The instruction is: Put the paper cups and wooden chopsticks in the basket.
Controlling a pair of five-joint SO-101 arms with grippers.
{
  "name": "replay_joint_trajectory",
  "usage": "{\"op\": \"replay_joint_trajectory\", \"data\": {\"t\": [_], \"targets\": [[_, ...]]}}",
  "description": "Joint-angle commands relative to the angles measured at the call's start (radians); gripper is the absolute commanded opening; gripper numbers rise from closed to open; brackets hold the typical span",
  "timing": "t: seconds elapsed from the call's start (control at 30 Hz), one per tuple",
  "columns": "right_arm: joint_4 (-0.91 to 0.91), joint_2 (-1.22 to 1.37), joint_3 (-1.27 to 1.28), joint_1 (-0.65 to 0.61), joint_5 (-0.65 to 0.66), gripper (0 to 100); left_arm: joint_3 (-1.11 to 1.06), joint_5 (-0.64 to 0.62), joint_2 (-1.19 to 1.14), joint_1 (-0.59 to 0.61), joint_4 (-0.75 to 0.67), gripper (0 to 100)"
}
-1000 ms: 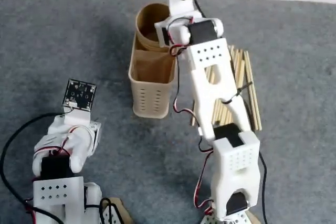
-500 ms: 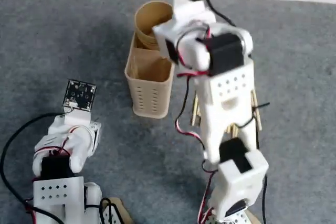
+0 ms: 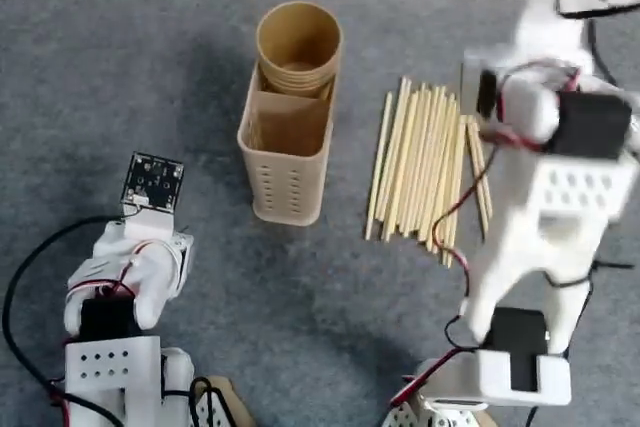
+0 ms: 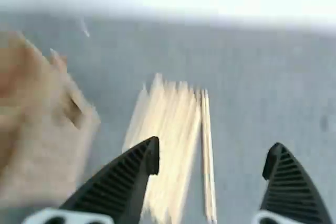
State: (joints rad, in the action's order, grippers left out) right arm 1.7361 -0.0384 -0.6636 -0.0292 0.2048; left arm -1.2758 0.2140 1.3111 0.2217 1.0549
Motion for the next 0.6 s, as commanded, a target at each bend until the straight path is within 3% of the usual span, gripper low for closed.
{"op": "replay_joint_trajectory", "data": {"t": [0.0, 0.2, 0.37, 0.57], "targets": [[-0.136, -0.016, 0.378, 0.033, 0.127, 31.8, 0.005, -0.002, 0.012, -0.015, -0.021, 21], [-0.335, 0.045, 0.71, 0.094, 0.221, 31.8, 0.004, -0.002, 0.012, -0.015, -0.021, 21], [-0.424, 0.137, 0.74, 0.191, 0.264, 31.8, 0.002, -0.002, 0.012, -0.015, -0.021, 21], [-0.498, 0.26, 0.742, 0.194, 0.321, 31.8, 0.002, -0.002, 0.012, -0.015, -0.021, 21]]}}
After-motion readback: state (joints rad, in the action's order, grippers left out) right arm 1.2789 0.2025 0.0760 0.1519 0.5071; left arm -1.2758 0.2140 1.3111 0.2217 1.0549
